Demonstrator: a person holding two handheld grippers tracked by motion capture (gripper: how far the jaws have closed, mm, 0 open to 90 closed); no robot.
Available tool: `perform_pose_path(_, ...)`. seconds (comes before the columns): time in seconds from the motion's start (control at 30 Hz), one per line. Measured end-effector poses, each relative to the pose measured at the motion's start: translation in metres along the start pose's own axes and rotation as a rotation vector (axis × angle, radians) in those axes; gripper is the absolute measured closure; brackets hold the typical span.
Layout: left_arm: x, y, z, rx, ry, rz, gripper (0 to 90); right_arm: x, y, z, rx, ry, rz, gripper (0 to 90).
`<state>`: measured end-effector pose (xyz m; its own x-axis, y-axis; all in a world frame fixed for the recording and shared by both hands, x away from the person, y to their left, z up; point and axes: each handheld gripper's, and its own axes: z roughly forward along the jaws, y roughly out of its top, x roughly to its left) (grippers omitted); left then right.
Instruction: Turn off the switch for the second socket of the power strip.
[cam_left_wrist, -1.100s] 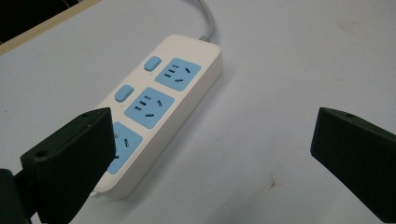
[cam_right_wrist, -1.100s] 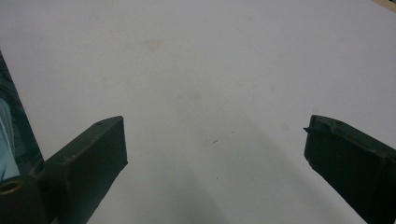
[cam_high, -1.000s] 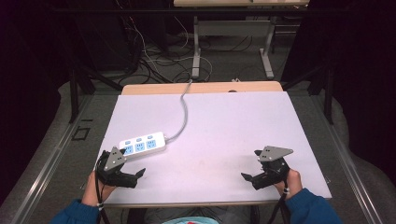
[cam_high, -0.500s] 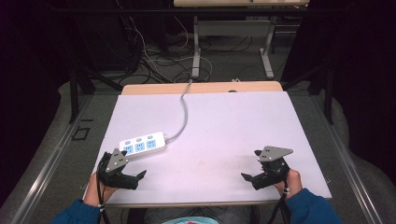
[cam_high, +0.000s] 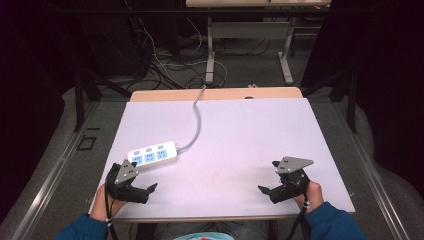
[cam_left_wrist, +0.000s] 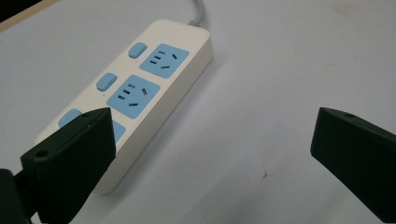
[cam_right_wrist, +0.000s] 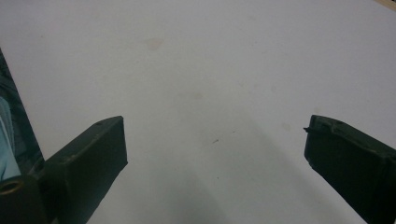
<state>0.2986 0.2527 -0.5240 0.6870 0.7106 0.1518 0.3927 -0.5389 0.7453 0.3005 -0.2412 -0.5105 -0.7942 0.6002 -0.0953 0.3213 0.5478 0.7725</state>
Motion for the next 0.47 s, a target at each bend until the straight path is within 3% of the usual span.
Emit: perform_pose_path(0.47,0.0018,0.0004,0.002,0.014,0.001,0.004,0.0,-0.0002,0.0,0.0009,0.008,0.0,-0.01,5.4)
